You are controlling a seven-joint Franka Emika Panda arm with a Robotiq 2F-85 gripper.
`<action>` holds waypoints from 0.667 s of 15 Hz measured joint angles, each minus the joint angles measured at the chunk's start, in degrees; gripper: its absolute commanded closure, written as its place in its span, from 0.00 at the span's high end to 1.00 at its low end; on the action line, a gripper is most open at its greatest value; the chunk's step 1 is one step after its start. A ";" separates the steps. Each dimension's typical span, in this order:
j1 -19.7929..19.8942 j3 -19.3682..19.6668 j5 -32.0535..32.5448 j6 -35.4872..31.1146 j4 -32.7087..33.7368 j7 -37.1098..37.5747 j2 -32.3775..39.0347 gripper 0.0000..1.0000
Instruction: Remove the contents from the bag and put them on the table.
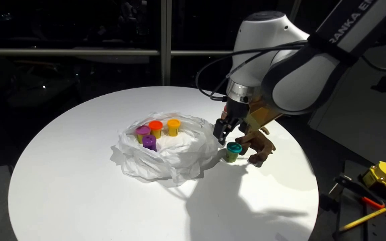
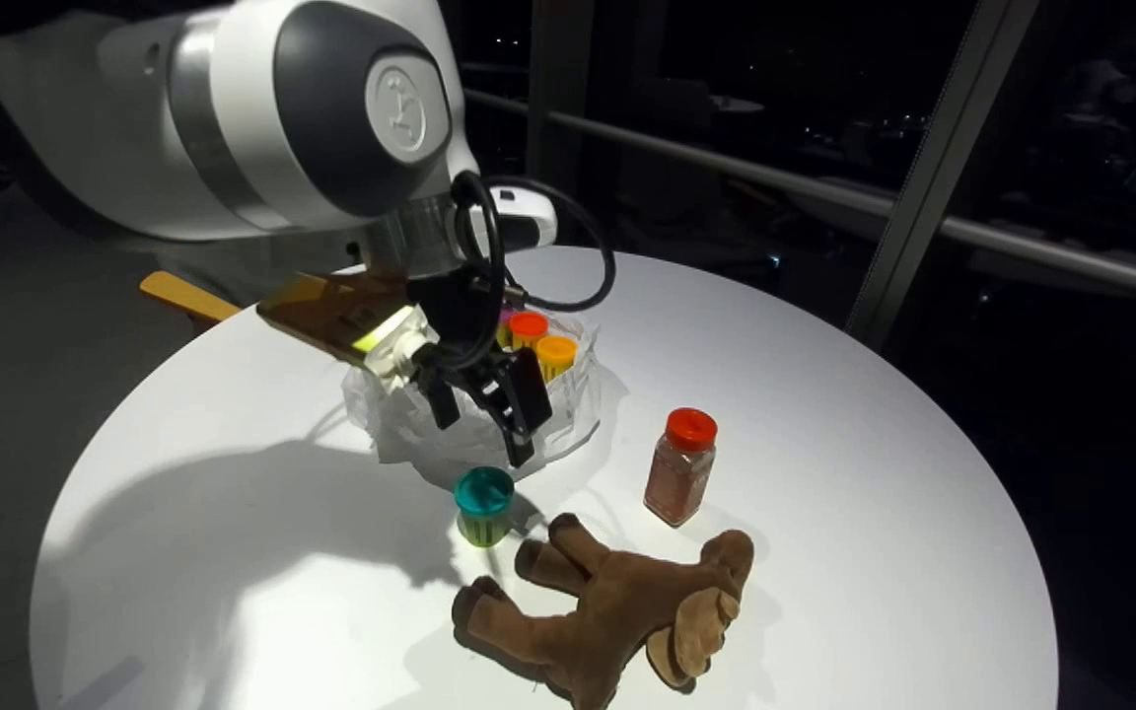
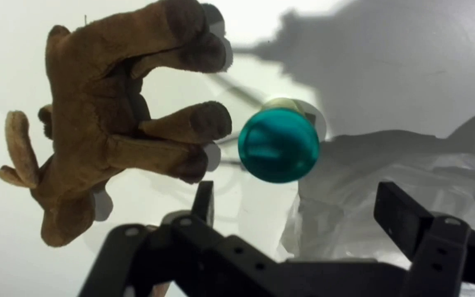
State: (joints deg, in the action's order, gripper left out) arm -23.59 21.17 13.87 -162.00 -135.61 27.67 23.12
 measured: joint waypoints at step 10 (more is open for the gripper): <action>10.62 -14.87 -7.12 15.02 15.23 -6.88 -3.47 1.00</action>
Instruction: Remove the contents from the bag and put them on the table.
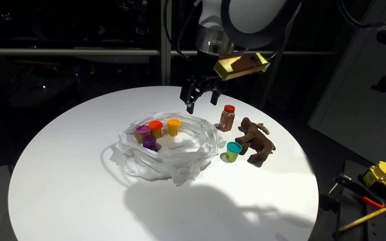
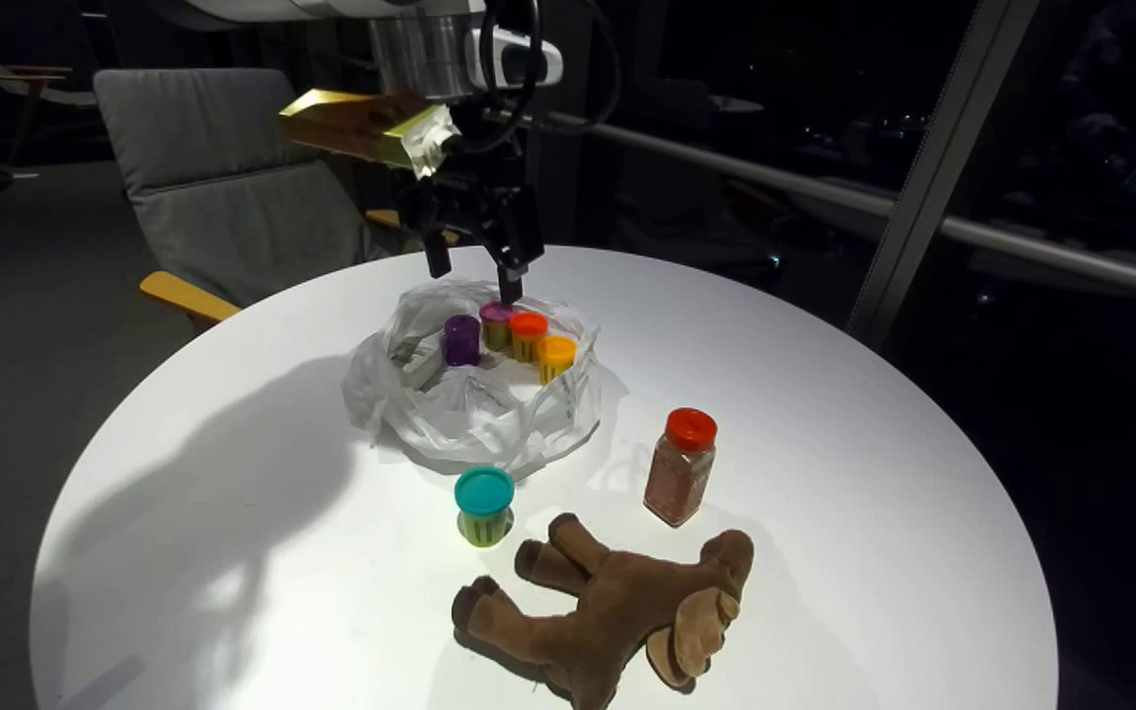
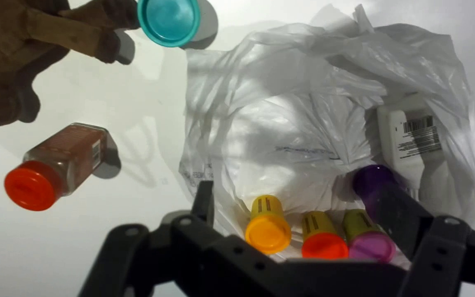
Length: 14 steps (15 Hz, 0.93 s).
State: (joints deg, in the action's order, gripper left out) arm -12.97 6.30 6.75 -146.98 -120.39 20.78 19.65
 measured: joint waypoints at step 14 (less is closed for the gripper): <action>1.17 -1.79 -3.97 5.86 21.43 8.91 22.45 1.00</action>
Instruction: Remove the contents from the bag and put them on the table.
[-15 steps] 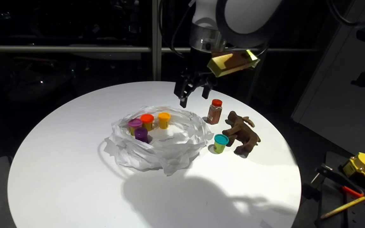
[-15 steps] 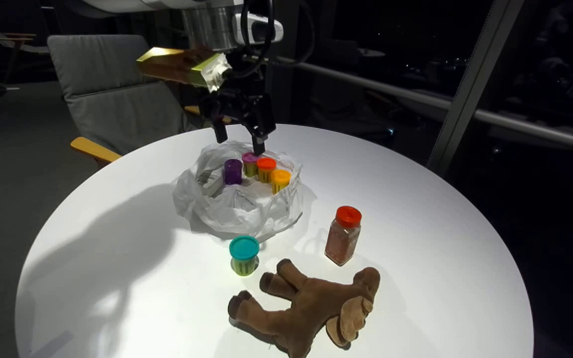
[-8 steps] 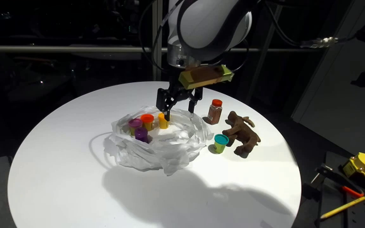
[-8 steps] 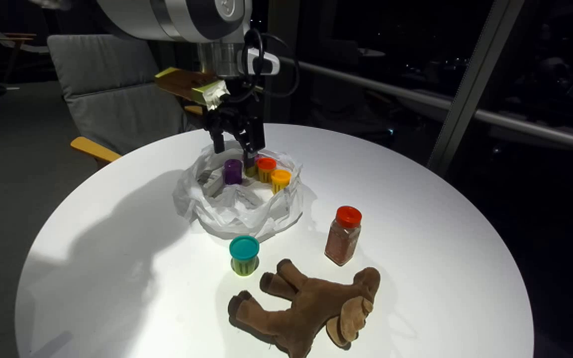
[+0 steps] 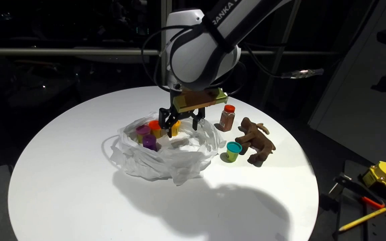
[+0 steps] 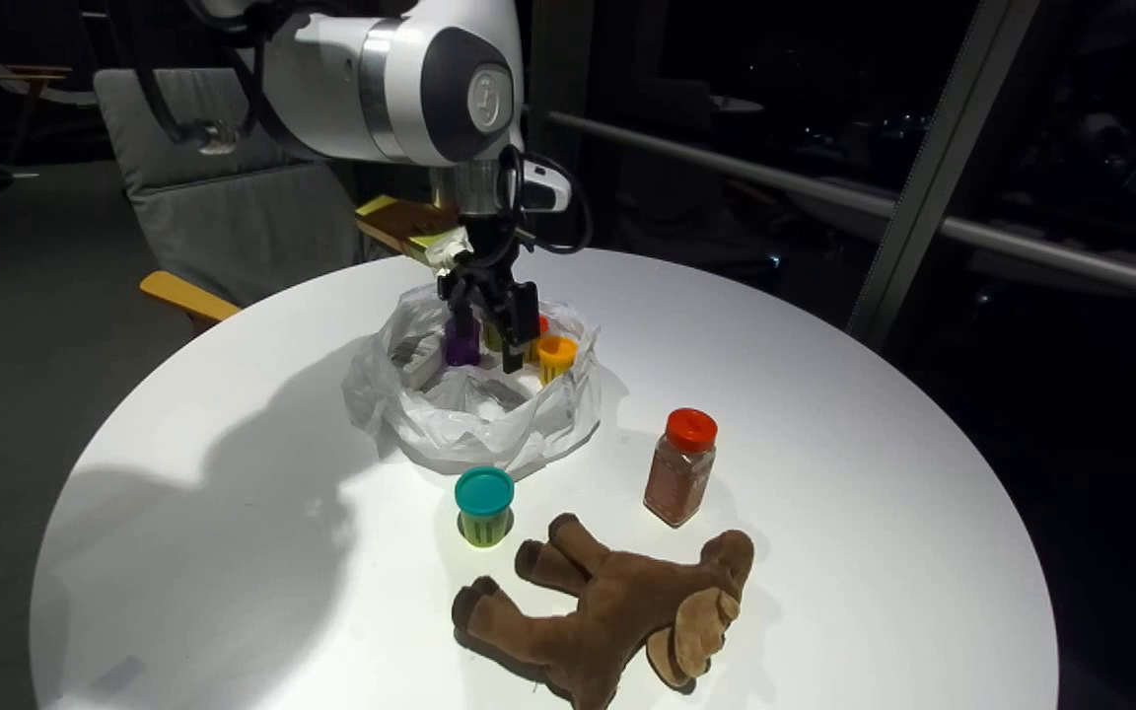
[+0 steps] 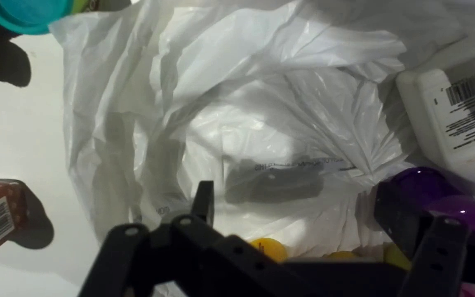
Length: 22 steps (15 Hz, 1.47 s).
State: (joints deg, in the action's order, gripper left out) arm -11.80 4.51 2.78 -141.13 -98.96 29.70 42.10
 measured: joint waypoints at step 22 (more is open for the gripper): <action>1.37 3.41 -0.47 -0.04 16.14 4.61 11.81 1.00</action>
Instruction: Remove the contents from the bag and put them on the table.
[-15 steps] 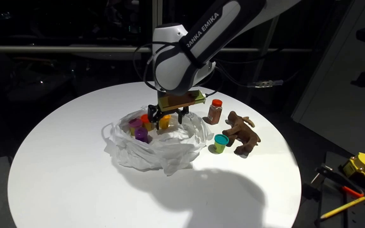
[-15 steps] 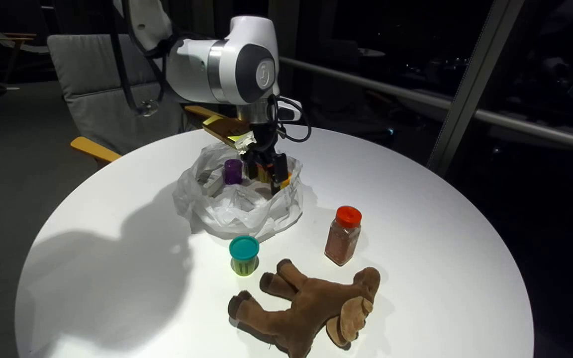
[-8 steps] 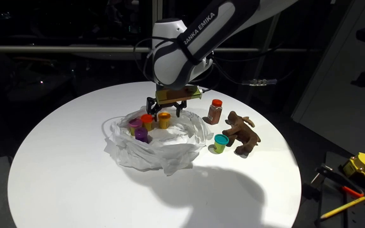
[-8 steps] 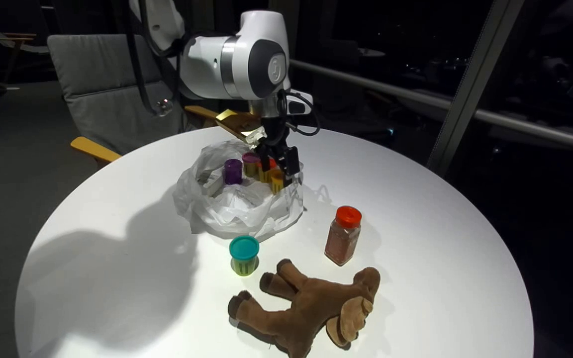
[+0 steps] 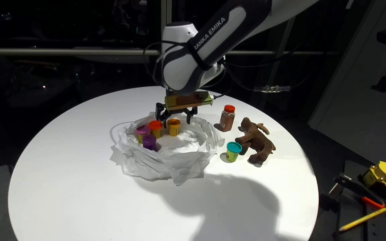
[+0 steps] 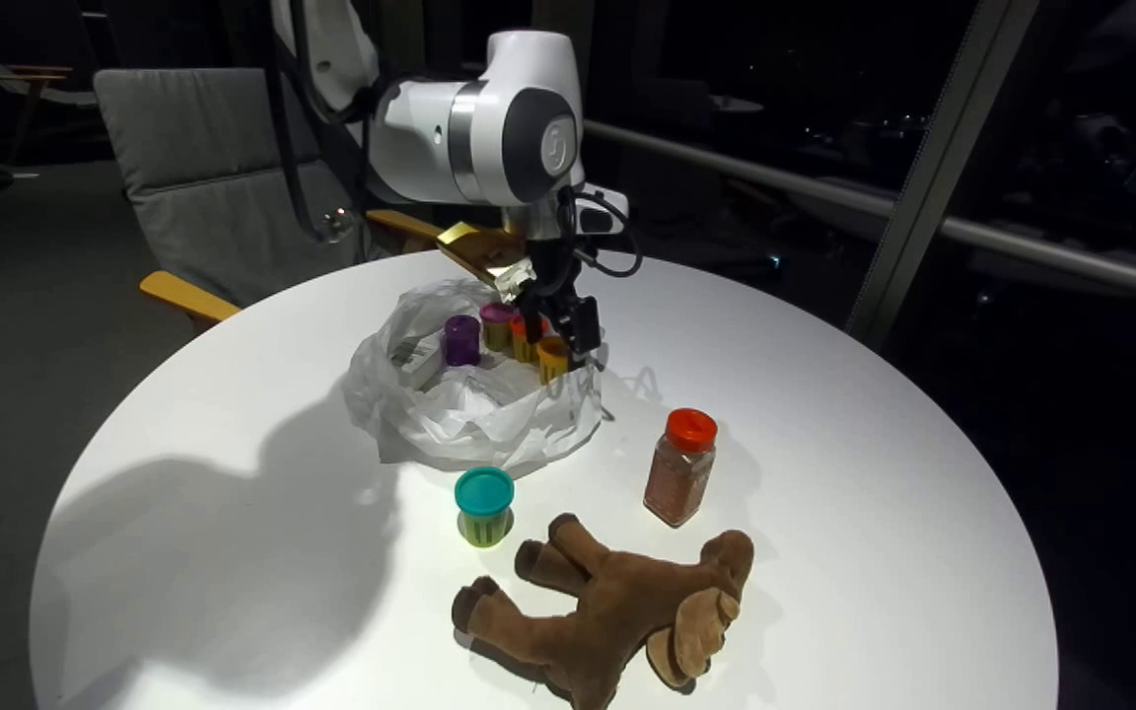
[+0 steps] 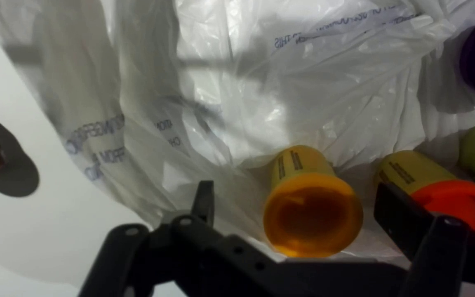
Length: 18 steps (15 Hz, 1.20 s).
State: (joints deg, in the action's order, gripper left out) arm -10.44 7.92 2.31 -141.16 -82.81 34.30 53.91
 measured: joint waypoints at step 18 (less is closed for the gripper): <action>0.23 -0.27 -2.01 0.00 3.01 0.28 1.94 0.28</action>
State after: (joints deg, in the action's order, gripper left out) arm -10.20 7.64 0.30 -141.17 -79.80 34.58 55.85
